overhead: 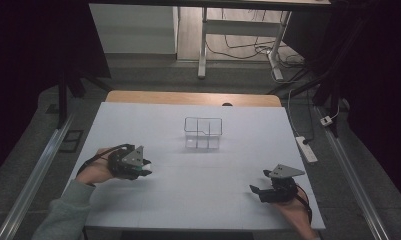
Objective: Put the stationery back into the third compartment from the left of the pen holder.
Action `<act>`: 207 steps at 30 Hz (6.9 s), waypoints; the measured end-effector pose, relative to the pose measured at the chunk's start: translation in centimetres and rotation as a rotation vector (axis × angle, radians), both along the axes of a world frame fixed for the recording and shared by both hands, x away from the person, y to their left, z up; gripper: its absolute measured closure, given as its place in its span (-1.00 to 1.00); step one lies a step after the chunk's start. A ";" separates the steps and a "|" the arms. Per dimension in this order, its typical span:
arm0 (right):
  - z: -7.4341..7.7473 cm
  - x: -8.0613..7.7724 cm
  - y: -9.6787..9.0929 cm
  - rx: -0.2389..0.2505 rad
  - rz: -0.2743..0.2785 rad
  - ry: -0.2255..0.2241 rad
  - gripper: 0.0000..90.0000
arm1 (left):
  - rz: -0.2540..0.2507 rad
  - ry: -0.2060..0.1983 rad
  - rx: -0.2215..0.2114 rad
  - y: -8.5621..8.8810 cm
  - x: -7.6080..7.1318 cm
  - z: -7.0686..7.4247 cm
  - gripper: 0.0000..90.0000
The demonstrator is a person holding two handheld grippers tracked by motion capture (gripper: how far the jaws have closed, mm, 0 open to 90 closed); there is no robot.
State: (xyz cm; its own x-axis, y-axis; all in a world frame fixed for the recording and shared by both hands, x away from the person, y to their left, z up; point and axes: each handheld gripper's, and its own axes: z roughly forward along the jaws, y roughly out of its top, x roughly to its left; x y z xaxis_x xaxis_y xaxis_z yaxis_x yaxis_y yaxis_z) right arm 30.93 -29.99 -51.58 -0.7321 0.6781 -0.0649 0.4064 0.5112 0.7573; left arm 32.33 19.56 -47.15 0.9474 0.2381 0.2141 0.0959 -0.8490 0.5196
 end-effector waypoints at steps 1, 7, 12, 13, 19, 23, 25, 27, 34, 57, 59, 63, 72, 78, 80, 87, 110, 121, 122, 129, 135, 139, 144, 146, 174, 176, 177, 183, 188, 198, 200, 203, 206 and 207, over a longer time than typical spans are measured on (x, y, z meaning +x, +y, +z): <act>0.0 0.0 0.0 -0.001 0.000 0.000 -0.55 | 0.005 -0.002 -0.005 0.0 0.0 0.0 0.43; 0.0 0.0 0.0 -0.001 0.000 0.000 -0.55 | 0.060 -0.012 -0.045 0.3 0.2 0.6 0.43; 0.0 0.0 0.0 -0.002 -0.001 0.000 -0.54 | 0.098 -0.014 -0.086 0.7 0.3 1.1 0.43; 0.0 0.0 0.0 -0.002 -0.001 -0.001 -0.54 | 0.102 -0.014 -0.095 0.7 0.3 1.2 0.43; -0.1 0.0 0.0 -0.003 -0.003 -0.003 -0.54 | 0.131 -0.027 -0.144 1.0 0.4 1.6 0.43; 0.0 0.0 0.1 -0.009 -0.006 -0.003 -0.54 | 0.155 -0.035 -0.184 1.3 0.5 1.8 0.43; 0.0 0.0 0.0 -0.011 -0.004 -0.004 -0.54 | 0.172 -0.040 -0.218 1.5 0.5 2.0 0.43; 0.0 0.0 0.1 -0.011 -0.004 -0.004 -0.54 | 0.183 -0.045 -0.246 1.7 0.5 2.2 0.43; 0.0 0.0 0.1 -0.014 -0.009 -0.008 -0.54 | 0.218 -0.054 -0.310 2.0 0.6 2.3 0.43; 0.0 0.0 0.1 -0.015 -0.012 -0.009 -0.54 | 0.264 -0.040 -0.534 1.8 0.6 3.1 0.43; 0.0 0.0 0.1 -0.012 -0.009 -0.008 -0.54 | 0.266 -0.035 -0.547 1.7 0.6 3.0 0.42; 0.0 0.0 0.0 -0.005 -0.008 -0.006 -0.54 | 0.273 -0.032 -0.572 1.7 0.7 3.0 0.43; 0.2 -0.1 0.0 0.003 -0.007 -0.011 -0.54 | 0.289 -0.020 -0.623 0.5 1.2 3.4 0.43; 0.2 -0.1 0.0 0.015 -0.009 -0.012 -0.54 | 0.282 -0.022 -0.641 -1.1 2.0 3.9 0.42; 0.2 -0.1 0.0 0.014 -0.008 -0.012 -0.54 | 0.282 -0.025 -0.637 -1.6 2.3 4.0 0.42; 0.2 0.0 0.0 0.009 -0.009 -0.012 -0.54 | 0.284 -0.021 -0.647 -2.9 3.4 4.5 0.42; 0.3 0.0 -0.1 0.020 -0.025 -0.014 -0.54 | 0.283 0.012 -0.751 -6.6 6.5 5.9 0.42; 0.3 0.0 -0.2 0.023 -0.025 -0.014 -0.54 | 0.285 0.022 -0.734 -8.3 7.9 6.3 0.42; 0.3 0.0 -0.2 0.023 -0.025 -0.014 -0.54 | 0.285 0.023 -0.734 -8.4 8.0 6.3 0.42; 0.2 0.1 -0.1 0.021 -0.026 -0.012 -0.54 | 0.283 0.031 -0.726 -9.5 8.8 6.5 0.42; 0.3 0.1 -0.2 0.022 -0.034 -0.011 -0.54 | 0.284 0.039 -0.718 -10.5 9.5 6.5 0.42; 0.3 0.1 -0.2 0.024 -0.035 -0.012 -0.54 | 0.281 0.047 -0.715 -11.3 10.0 6.5 0.42; 0.2 0.1 -0.3 0.028 -0.035 -0.013 -0.54 | 0.281 0.050 -0.701 -12.2 10.7 6.5 0.42; 0.2 0.1 -0.3 0.028 -0.035 -0.013 -0.54 | 0.281 0.052 -0.700 -12.5 10.9 6.5 0.42; 0.1 0.2 -0.3 0.031 -0.040 -0.012 -0.53 | 0.301 0.051 -0.675 -16.3 14.1 6.3 0.42; 0.1 0.3 -0.3 0.022 -0.040 -0.007 -0.53 | 0.301 0.055 -0.676 -16.7 14.4 6.1 0.42; 0.1 0.3 -0.3 0.023 -0.040 -0.005 -0.53 | 0.301 0.057 -0.675 -17.0 14.6 6.1 0.42; 0.1 0.4 -0.4 0.031 -0.040 -0.006 -0.53 | 0.302 0.049 -0.666 -18.1 15.4 5.6 0.42; 0.1 0.4 -0.4 0.032 -0.039 -0.008 -0.53 | 0.310 0.050 -0.655 -18.4 15.8 5.2 0.42; 0.0 0.4 -0.4 0.030 -0.037 -0.002 -0.53 | 0.298 0.093 -0.654 -18.0 15.9 4.9 0.17; 0.0 0.4 -0.4 0.030 -0.037 -0.002 -0.53 | 0.293 0.099 -0.639 -17.8 15.8 5.0 0.09; 0.0 0.4 -0.4 0.027 -0.036 -0.001 -0.53 | 0.287 0.091 -0.612 -17.4 15.5 5.0 0.02; 0.0 0.4 -0.4 0.024 -0.036 0.000 -0.53 | 0.273 0.099 -0.597 -17.0 15.2 4.9 0.01; 0.0 0.4 -0.4 0.027 -0.036 -0.002 -0.53 | 0.274 0.097 -0.596 -16.9 15.0 4.9 0.01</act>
